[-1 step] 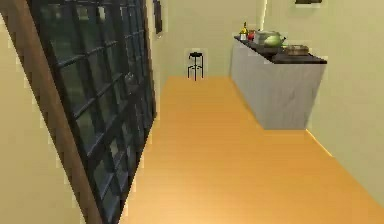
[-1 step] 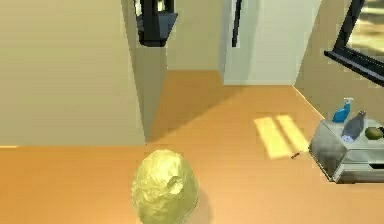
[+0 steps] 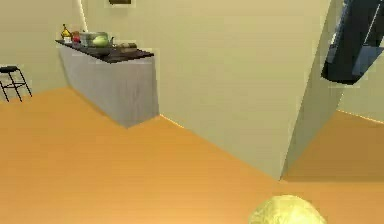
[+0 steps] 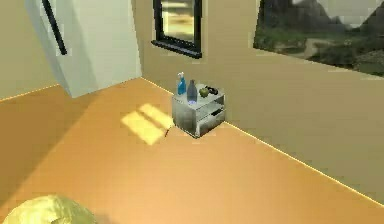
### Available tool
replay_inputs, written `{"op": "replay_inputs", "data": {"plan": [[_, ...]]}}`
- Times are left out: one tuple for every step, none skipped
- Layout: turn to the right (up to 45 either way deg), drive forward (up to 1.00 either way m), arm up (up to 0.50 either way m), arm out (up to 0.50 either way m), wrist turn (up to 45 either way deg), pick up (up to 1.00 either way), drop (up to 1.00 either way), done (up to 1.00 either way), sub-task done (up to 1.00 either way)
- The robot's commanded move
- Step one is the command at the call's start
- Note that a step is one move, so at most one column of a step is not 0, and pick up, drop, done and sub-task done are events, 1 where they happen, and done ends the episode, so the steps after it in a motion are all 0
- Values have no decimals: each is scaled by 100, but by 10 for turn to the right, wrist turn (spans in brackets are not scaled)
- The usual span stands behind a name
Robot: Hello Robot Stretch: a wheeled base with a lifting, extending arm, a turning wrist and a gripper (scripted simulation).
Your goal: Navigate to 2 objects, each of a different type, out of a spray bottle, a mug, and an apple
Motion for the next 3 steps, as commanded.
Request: {"op": "replay_inputs", "data": {"plan": [[450,0,0,0,0,0,0,0,0],[450,0,0,0,0,0,0,0,0],[90,0,0,0,0,0,0,0,0]]}}
